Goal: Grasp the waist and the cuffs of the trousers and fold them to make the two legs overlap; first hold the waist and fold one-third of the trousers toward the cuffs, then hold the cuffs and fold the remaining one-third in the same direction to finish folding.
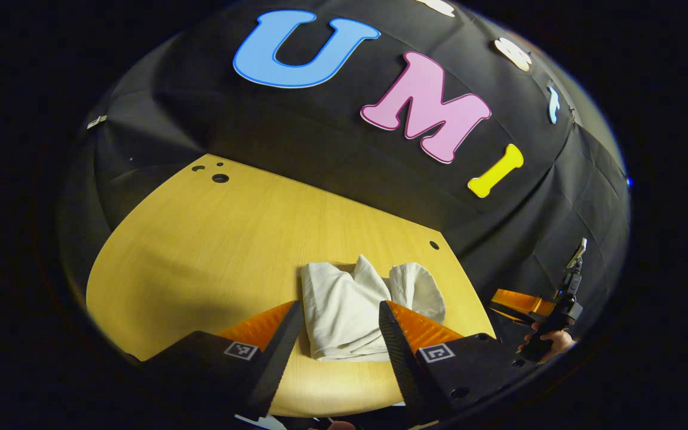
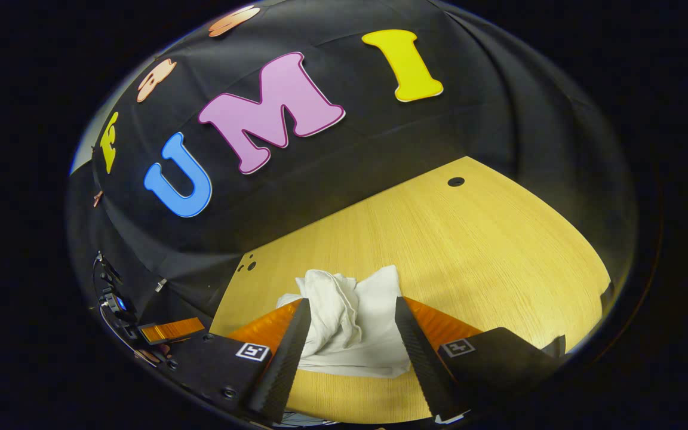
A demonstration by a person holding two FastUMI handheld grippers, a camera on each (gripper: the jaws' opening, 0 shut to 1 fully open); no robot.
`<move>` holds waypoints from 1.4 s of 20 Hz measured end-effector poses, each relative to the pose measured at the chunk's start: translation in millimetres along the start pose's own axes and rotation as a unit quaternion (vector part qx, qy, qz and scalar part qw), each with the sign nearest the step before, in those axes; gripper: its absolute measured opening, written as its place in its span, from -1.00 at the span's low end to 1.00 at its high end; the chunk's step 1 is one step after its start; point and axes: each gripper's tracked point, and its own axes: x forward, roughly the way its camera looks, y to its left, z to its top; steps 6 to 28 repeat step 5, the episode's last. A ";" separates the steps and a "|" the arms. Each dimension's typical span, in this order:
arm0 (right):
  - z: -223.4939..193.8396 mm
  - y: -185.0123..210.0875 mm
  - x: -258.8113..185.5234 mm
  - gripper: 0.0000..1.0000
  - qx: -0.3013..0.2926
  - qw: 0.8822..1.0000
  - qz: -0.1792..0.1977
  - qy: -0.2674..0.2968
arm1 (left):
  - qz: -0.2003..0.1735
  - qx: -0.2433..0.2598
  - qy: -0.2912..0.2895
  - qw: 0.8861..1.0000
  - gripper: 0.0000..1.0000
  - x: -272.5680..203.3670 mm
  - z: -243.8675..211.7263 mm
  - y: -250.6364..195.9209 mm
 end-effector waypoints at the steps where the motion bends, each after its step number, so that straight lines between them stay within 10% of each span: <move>1: 0.7 4.1 1.3 0.79 -0.004 1.000 0.003 0.000 | 0.002 -0.005 -0.002 1.000 0.65 -1.4 0.8 2.9; 28: -2.2 12.3 5.0 0.80 -0.012 1.000 0.011 0.006 | 0.007 -0.025 0.000 1.000 0.65 -1.7 -2.1 10.2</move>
